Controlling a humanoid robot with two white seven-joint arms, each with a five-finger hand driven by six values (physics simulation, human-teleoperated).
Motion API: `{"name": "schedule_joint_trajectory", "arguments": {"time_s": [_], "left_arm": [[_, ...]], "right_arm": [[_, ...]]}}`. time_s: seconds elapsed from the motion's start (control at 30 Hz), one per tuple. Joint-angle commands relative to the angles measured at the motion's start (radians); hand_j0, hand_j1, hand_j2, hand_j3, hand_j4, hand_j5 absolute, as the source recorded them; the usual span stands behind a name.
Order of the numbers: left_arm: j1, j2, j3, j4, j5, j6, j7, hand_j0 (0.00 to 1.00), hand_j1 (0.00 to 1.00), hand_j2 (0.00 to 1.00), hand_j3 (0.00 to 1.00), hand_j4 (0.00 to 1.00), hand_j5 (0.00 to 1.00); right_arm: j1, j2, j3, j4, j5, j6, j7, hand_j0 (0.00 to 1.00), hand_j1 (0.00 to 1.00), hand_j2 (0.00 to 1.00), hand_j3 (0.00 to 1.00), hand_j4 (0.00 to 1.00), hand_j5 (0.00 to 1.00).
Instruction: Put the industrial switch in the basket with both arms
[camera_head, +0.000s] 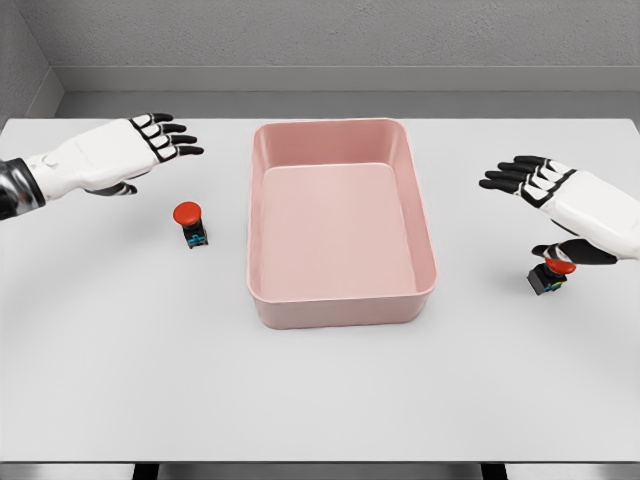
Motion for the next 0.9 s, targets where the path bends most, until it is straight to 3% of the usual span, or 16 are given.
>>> {"name": "schedule_joint_trajectory", "arguments": {"time_s": [0.0, 0.13, 0.33, 0.4, 0.43, 0.63, 0.83, 0.87], "left_arm": [[0.000, 0.001, 0.000, -0.004, 0.005, -0.001, -0.003, 1.00, 1.00, 1.00, 1.00, 1.00, 1.00], [-0.002, 0.001, -0.038, -0.004, 0.006, -0.001, -0.028, 1.00, 1.00, 1.00, 1.00, 1.00, 1.00], [-0.002, -0.005, -0.094, -0.004, 0.005, -0.001, -0.038, 1.00, 1.00, 1.00, 1.00, 1.00, 1.00], [-0.003, -0.008, -0.115, -0.010, 0.003, -0.001, -0.040, 1.00, 1.00, 1.00, 1.00, 1.00, 1.00], [-0.003, -0.013, -0.123, -0.018, 0.003, -0.001, -0.049, 1.00, 1.00, 1.00, 1.00, 1.00, 1.00], [-0.003, -0.043, -0.138, -0.035, 0.003, -0.001, -0.049, 1.00, 1.00, 1.00, 1.00, 1.00, 1.00], [-0.008, -0.043, -0.158, -0.052, 0.000, -0.001, -0.054, 1.00, 1.00, 1.00, 1.00, 1.00, 1.00], [-0.009, -0.043, -0.158, -0.052, 0.002, -0.001, -0.100, 1.00, 1.00, 1.00, 1.00, 1.00, 1.00]], "right_arm": [[0.000, 0.002, 0.000, 0.000, -0.002, -0.001, 0.001, 1.00, 1.00, 1.00, 1.00, 1.00, 1.00], [0.011, -0.001, -0.002, -0.002, -0.005, -0.042, -0.001, 1.00, 1.00, 1.00, 1.00, 1.00, 1.00], [0.015, -0.012, -0.002, 0.000, -0.005, -0.036, 0.028, 1.00, 1.00, 1.00, 1.00, 1.00, 1.00], [0.023, -0.030, -0.002, -0.002, -0.003, -0.013, 0.031, 1.00, 1.00, 1.00, 1.00, 1.00, 1.00], [0.034, -0.036, -0.002, 0.000, -0.005, 0.041, 0.080, 1.00, 1.00, 1.00, 1.00, 1.00, 1.00], [0.075, -0.036, -0.002, 0.000, -0.003, 0.047, 0.122, 1.00, 1.00, 1.00, 1.00, 1.00, 1.00], [0.097, -0.042, -0.003, 0.000, 0.002, 0.185, 0.229, 1.00, 1.00, 1.00, 1.00, 1.00, 1.00], [0.094, -0.044, -0.008, 0.000, 0.002, 0.229, 0.229, 1.00, 1.00, 1.00, 1.00, 1.00, 1.00]]}}
